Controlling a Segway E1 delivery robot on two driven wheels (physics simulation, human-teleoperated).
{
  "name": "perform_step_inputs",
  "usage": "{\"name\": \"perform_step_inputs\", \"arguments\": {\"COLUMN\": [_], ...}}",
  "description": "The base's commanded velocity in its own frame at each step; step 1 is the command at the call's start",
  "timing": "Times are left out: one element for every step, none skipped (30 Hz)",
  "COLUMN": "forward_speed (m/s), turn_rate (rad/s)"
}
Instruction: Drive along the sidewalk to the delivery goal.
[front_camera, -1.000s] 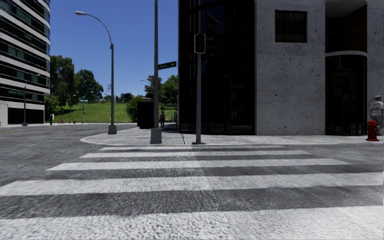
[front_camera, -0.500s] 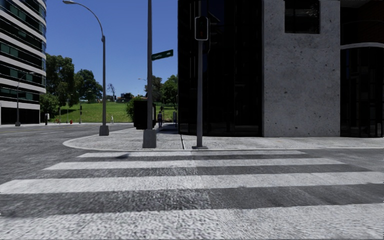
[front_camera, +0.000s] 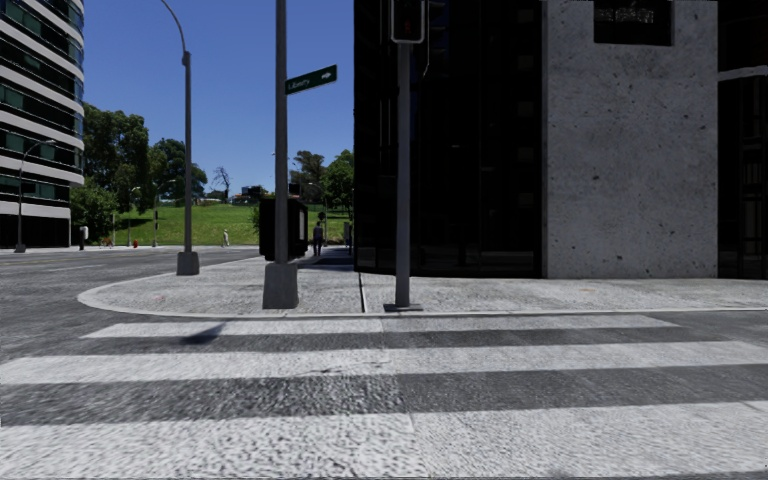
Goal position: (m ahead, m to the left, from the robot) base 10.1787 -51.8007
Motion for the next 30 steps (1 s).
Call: {"name": "perform_step_inputs", "arguments": {"forward_speed": [1.93, 1.93, 1.92, 1.92, 1.92, 1.92, 1.92, 1.92, 1.92, 1.92, 1.92, 1.92, 1.92, 1.92, 1.92, 1.92, 1.92, 1.92, 1.92, 1.92, 1.92, 1.92, 1.92, 1.92, 1.92, 1.92, 1.92, 1.92, 1.92, 1.92], "turn_rate": [0.00, 0.00, 0.00, 0.00, 0.00, 0.00, 0.00, 0.00, 0.00, 0.00, 0.00, 0.00, 0.50, 0.65, 0.74, 0.74, 0.75, 0.76, 0.76, 0.70, 0.70, 0.44, 0.27, 0.22, 0.17, 0.17, 0.07, 0.01, 0.00, 0.00]}}
